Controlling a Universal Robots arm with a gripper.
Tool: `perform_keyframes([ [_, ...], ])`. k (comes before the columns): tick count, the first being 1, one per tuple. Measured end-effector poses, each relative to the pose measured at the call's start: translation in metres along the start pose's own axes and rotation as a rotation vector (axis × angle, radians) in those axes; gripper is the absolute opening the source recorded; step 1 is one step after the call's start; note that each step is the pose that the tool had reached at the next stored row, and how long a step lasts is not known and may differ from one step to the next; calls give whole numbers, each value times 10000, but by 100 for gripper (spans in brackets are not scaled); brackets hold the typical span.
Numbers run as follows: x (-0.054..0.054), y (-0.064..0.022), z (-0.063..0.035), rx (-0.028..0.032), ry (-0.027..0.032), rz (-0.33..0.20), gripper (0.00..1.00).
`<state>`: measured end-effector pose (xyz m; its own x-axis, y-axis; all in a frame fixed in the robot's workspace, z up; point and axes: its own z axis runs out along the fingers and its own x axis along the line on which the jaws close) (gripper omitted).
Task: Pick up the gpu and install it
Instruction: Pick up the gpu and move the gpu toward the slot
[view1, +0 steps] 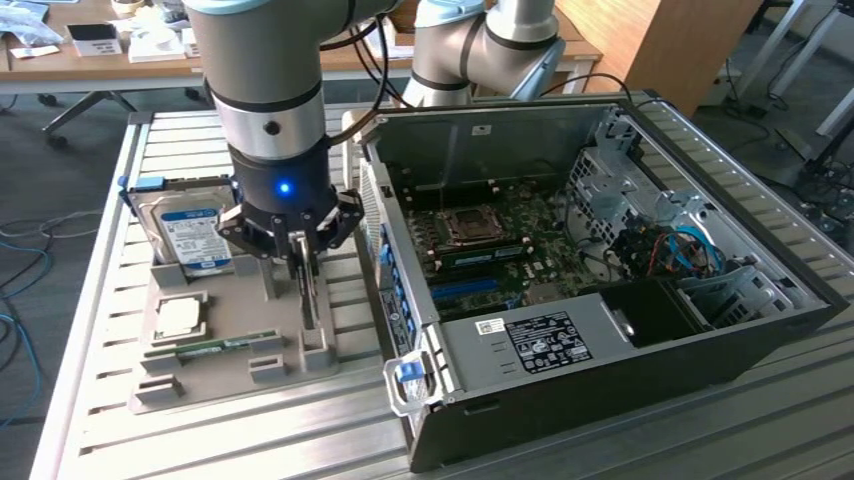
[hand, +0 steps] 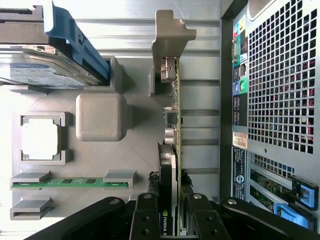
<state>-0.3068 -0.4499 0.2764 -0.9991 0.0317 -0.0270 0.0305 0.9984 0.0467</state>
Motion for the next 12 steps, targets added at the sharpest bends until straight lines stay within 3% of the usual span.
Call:
perform_keyframes([
  [5,0,0,-16,3,3,0,27],
  [12,-4,6,-123,0,-1,0,27],
])
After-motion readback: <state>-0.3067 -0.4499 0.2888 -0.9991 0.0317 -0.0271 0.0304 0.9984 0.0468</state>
